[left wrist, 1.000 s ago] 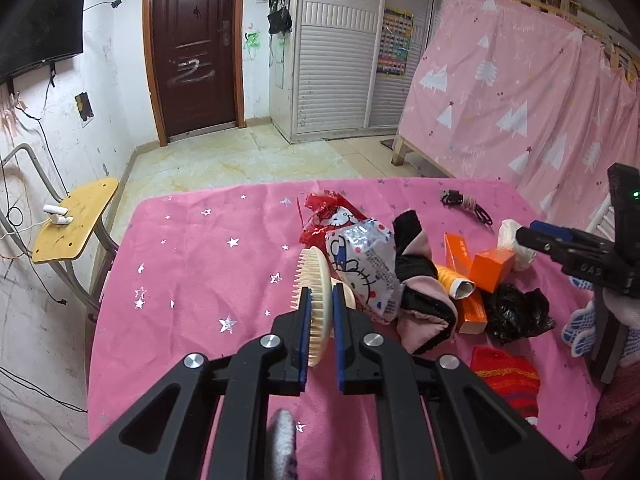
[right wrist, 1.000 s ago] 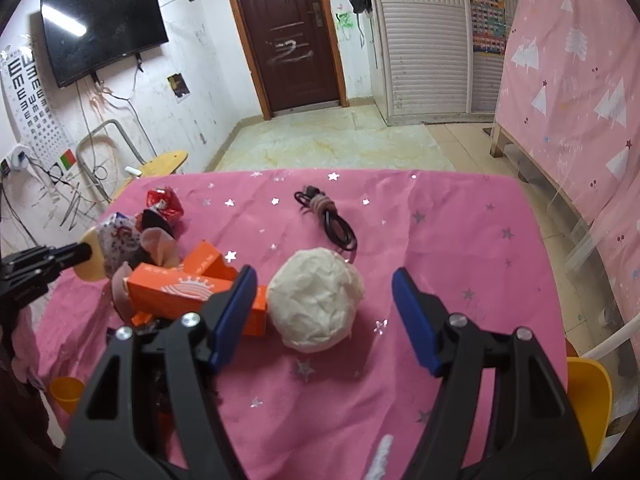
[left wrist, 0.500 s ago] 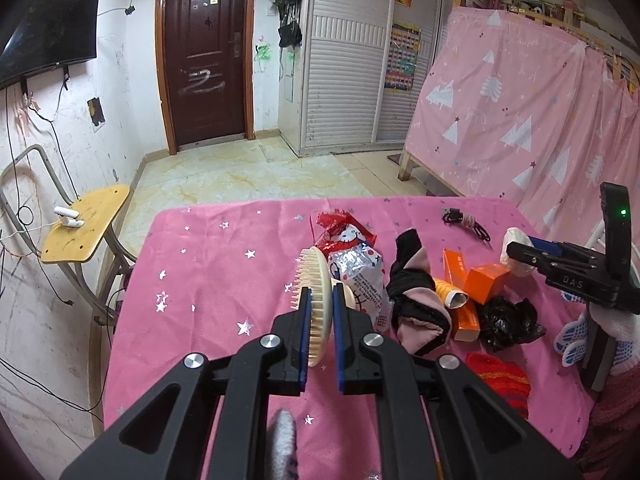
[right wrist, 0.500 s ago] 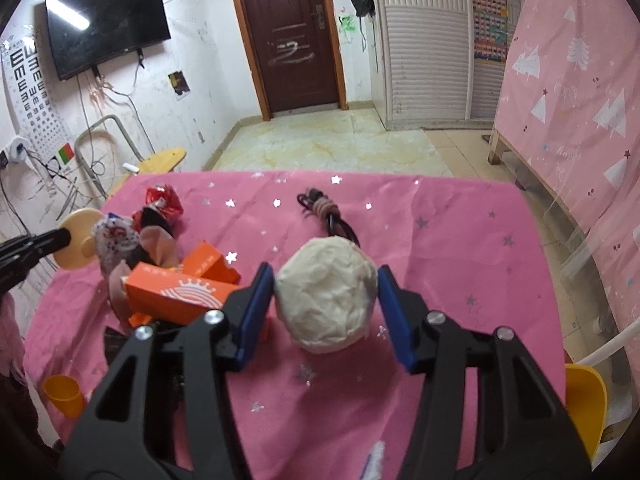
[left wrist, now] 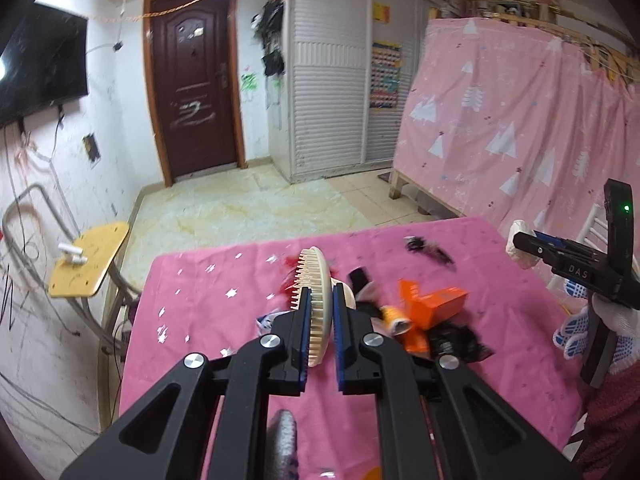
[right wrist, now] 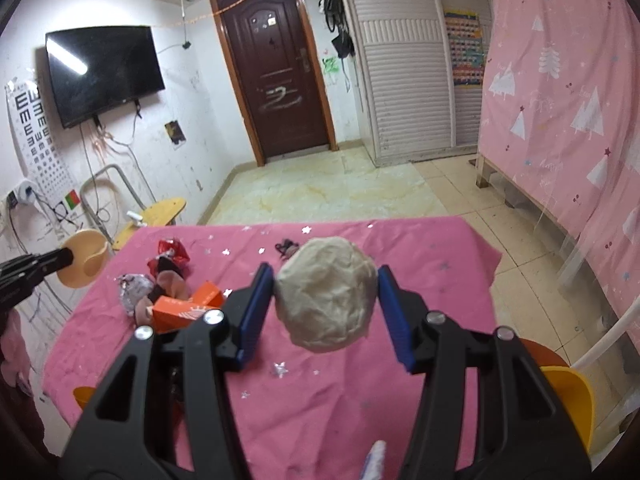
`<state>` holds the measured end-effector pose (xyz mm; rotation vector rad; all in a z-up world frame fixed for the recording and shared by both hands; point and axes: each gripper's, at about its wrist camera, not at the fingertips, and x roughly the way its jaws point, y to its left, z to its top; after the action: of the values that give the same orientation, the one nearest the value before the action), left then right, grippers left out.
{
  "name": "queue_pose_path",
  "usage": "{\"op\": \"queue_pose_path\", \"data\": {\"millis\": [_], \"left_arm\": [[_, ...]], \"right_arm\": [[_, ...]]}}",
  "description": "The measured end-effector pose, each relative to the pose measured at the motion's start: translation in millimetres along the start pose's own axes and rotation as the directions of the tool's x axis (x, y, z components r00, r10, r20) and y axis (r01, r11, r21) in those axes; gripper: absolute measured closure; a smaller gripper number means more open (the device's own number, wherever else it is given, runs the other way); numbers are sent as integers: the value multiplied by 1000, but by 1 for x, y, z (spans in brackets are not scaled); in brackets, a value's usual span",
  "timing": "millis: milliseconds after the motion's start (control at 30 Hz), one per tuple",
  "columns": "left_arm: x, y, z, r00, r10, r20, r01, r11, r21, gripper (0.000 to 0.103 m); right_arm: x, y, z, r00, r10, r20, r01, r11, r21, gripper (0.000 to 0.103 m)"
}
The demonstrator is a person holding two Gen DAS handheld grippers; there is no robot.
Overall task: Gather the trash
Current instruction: 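Lift the hairbrush with the left gripper while the right gripper grasps the white paper ball, then drop the hairbrush and paper ball into the yellow bucket, opening both grippers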
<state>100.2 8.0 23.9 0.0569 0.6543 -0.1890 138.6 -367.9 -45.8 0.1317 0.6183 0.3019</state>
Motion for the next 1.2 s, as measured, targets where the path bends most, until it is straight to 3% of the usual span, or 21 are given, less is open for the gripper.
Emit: {"op": "queue_pose_path", "data": {"millis": [267, 467, 567, 833, 1033, 1100, 1200], "left_arm": [[-11, -78, 24, 995, -95, 34, 90, 988, 123, 101], [-12, -153, 35, 978, -208, 22, 198, 956, 214, 101], [-8, -193, 36, 963, -270, -5, 262, 930, 257, 101], [12, -298, 25, 891, -436, -128, 454, 830, 326, 101], [27, -356, 15, 868, -466, -175, 496, 784, 373, 101], [33, -369, 15, 866, -461, -192, 499, 779, 381, 100], [42, -375, 16, 870, -448, -204, 493, 791, 363, 95]], "right_arm": [[-48, -49, -3, 995, -47, 90, 41, 997, 69, 52], [-88, -90, -16, 985, -109, 136, 92, 988, 125, 52], [-107, -112, -22, 977, -147, 154, 123, 980, 154, 52], [-143, -155, -40, 958, -221, 181, 180, 959, 218, 51], [-158, -179, -53, 949, -256, 183, 204, 944, 260, 51], [-160, -185, -58, 950, -259, 177, 205, 940, 274, 51], [-154, -189, -63, 954, -252, 161, 200, 938, 284, 51]]}}
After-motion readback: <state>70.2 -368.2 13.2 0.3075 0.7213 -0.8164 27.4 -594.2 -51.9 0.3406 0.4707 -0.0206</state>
